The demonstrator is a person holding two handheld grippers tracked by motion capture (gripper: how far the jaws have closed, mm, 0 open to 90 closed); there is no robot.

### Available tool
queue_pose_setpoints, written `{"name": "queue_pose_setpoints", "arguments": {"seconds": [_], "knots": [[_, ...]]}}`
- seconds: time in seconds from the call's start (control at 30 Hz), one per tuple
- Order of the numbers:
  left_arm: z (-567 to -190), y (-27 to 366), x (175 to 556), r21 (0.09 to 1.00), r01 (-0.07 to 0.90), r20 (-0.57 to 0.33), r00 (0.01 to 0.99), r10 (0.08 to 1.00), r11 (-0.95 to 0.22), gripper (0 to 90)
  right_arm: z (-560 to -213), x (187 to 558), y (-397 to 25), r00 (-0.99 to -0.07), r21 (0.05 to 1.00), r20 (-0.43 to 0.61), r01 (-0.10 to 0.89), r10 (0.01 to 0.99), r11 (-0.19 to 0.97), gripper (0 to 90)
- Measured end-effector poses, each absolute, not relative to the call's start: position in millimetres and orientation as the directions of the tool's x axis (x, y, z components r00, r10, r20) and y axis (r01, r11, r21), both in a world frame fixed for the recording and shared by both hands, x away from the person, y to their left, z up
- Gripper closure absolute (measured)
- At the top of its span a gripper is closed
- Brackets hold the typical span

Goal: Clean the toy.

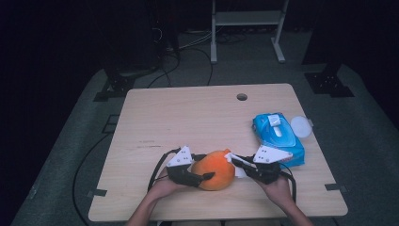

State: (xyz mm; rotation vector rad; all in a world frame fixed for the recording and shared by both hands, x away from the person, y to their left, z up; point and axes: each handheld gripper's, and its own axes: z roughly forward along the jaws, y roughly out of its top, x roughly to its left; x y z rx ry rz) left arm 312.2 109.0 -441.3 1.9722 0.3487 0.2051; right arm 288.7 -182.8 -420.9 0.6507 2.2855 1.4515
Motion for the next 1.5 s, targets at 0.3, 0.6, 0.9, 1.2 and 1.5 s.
{"name": "queue_pose_setpoints", "arguments": {"seconds": [0.3, 0.6, 0.9, 1.2, 1.5], "knots": [[-441, 121, 316, 0.904, 0.194, -0.047, 0.931, 0.361, -0.38, 30.7, -420, 285, -173, -0.845, 0.907, -0.07, 0.168, 0.531, 0.386, 82.3], [-442, 123, 318, 0.898, 0.244, -0.085, 0.913, 0.398, -0.367, 30.6, -422, 274, -159, -0.872, 0.901, -0.086, 0.138, 0.483, 0.41, 82.3], [-440, 119, 313, 0.9, 0.207, -0.048, 0.922, 0.385, -0.383, 30.0, -435, 284, -177, -0.84, 0.895, -0.018, 0.228, 0.542, 0.383, 82.3], [-435, 97, 295, 0.89, 0.054, 0.098, 0.947, 0.306, -0.453, 31.9, -414, 286, -177, -0.839, 0.935, -0.019, 0.179, 0.544, 0.308, 82.3], [-435, 98, 300, 0.903, 0.125, 0.035, 0.932, 0.36, -0.411, 26.9, -428, 288, -192, -0.821, 0.913, 0.042, 0.263, 0.569, 0.311, 82.3]]}}
